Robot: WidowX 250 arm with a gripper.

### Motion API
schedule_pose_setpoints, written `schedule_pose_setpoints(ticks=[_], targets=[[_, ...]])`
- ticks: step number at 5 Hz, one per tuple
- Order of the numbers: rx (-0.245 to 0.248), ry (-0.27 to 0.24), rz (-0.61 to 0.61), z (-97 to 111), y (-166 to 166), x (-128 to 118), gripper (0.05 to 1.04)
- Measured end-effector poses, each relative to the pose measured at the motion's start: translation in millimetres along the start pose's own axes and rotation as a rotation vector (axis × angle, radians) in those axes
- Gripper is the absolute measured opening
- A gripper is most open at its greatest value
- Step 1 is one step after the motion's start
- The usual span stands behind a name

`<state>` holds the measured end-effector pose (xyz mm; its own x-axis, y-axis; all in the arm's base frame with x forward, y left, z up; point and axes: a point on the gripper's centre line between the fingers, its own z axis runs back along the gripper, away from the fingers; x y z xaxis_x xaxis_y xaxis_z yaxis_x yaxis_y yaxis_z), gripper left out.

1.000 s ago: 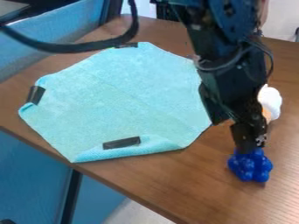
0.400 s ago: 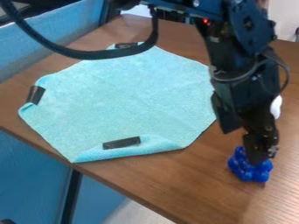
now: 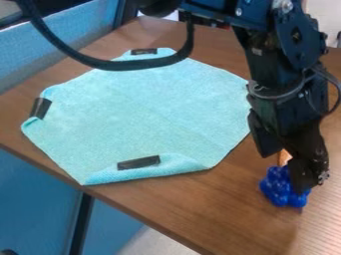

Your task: Put the blue figure on top edge of the cloth

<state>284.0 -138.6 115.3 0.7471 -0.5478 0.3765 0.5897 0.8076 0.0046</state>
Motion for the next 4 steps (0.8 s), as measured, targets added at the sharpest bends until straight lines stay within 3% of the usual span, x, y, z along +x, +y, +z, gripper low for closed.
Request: schedule_pose_setpoints(ticks=[2, 3, 4], targets=[[0.006, 0.017, 0.055, -21, 4, -1, 0.967], [0.021, 0.013, 0.122, -23, 7, -3, 0.728], [0.033, 0.024, 0.191, -24, 12, -9, 0.712]])
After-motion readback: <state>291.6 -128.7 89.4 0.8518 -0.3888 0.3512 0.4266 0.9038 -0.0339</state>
